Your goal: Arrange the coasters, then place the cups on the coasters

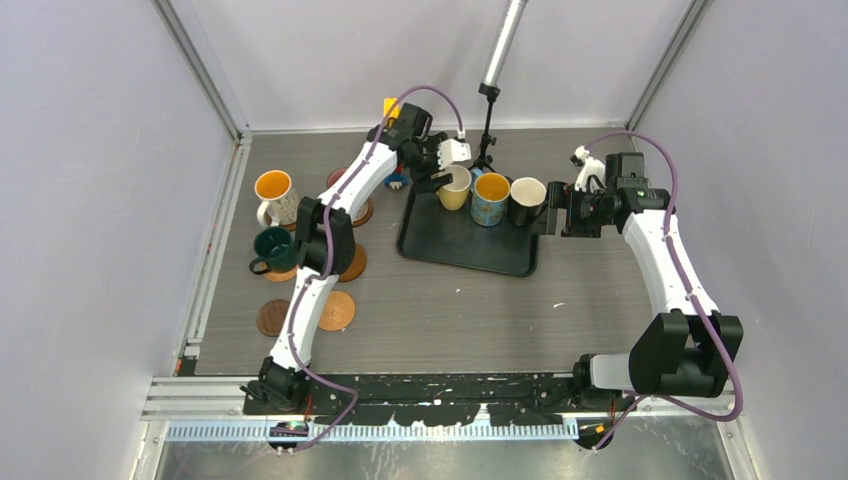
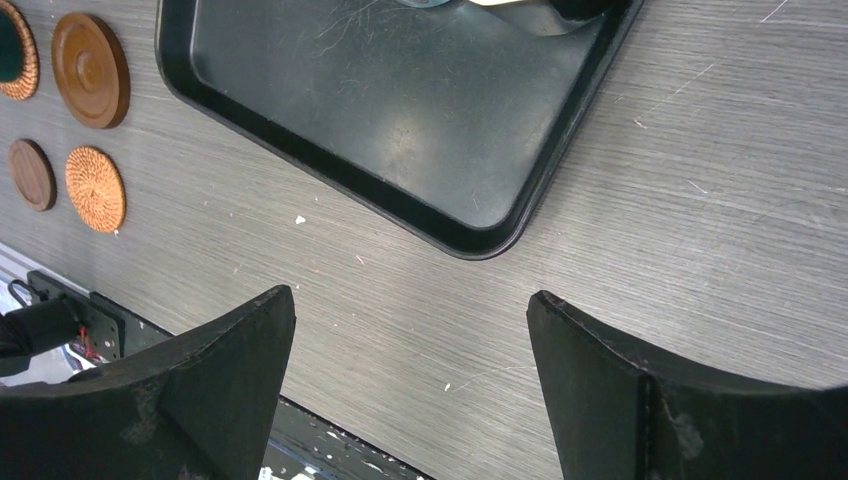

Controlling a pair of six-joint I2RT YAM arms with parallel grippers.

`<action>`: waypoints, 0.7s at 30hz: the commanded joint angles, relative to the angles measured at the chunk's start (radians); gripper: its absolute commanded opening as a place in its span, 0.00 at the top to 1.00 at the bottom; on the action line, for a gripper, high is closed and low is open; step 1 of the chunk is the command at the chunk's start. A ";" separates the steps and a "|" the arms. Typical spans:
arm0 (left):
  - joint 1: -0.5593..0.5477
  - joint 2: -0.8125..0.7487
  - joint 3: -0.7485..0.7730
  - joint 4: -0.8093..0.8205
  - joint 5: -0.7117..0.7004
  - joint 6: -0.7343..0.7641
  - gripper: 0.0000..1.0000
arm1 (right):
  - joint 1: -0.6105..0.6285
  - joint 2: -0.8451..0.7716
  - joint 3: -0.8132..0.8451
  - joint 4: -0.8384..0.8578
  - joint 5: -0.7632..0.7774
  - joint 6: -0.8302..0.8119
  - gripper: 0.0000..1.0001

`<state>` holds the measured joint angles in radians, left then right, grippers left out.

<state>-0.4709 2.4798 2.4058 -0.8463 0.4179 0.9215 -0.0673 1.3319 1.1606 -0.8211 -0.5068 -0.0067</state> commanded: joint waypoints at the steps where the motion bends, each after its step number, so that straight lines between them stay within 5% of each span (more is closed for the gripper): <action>1: 0.000 -0.039 -0.009 -0.026 0.087 0.028 0.30 | 0.003 -0.043 0.001 0.007 0.008 -0.023 0.10; 7: -0.006 -0.108 -0.130 -0.008 0.140 0.032 0.52 | 0.003 -0.031 0.009 0.008 0.010 -0.023 0.10; 16: -0.013 -0.058 -0.077 0.030 0.094 -0.069 0.55 | 0.003 0.002 0.035 0.010 0.002 -0.015 0.10; 21: -0.017 -0.058 -0.090 0.058 0.100 -0.133 0.66 | 0.003 0.000 0.039 0.007 0.009 -0.022 0.10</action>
<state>-0.4824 2.4458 2.2868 -0.8394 0.5041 0.8566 -0.0673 1.3361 1.1610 -0.8238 -0.4995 -0.0174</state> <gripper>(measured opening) 0.380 0.903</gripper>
